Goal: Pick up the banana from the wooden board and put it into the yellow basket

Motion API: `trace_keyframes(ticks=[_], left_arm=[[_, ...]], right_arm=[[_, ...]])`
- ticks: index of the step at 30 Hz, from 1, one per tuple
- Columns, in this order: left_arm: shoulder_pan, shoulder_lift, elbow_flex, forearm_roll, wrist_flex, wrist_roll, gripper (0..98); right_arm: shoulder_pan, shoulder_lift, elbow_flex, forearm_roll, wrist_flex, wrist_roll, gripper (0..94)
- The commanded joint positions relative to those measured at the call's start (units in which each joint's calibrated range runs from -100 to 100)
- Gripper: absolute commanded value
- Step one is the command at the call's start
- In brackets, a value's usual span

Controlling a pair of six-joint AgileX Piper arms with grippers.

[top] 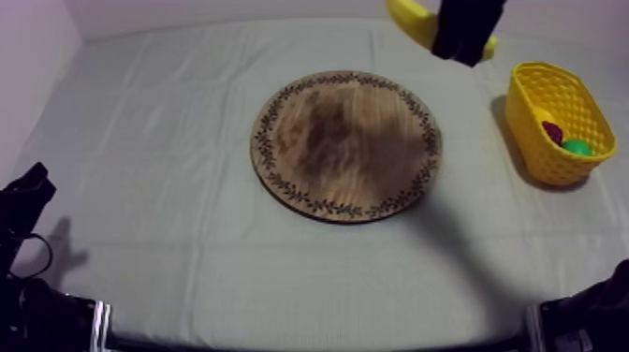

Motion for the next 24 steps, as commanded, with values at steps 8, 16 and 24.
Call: trace_keyframes(ticks=[8,16,24], left_arm=[[0.0,0.0,0.0,-0.01,0.0,0.0,0.1],[0.0,0.0,0.0,-0.01,0.0,0.0,0.1],[0.0,0.0,0.0,-0.01,0.0,0.0,0.1]], right_arm=[[14.4,-2.2,5.6,1.3,-3.2,-2.0,16.2],[23.4,-4.7,10.3,2.3,-4.7,-2.7,16.0],[29.3,-6.0,13.2,3.0,-5.5,-2.6,16.0]])
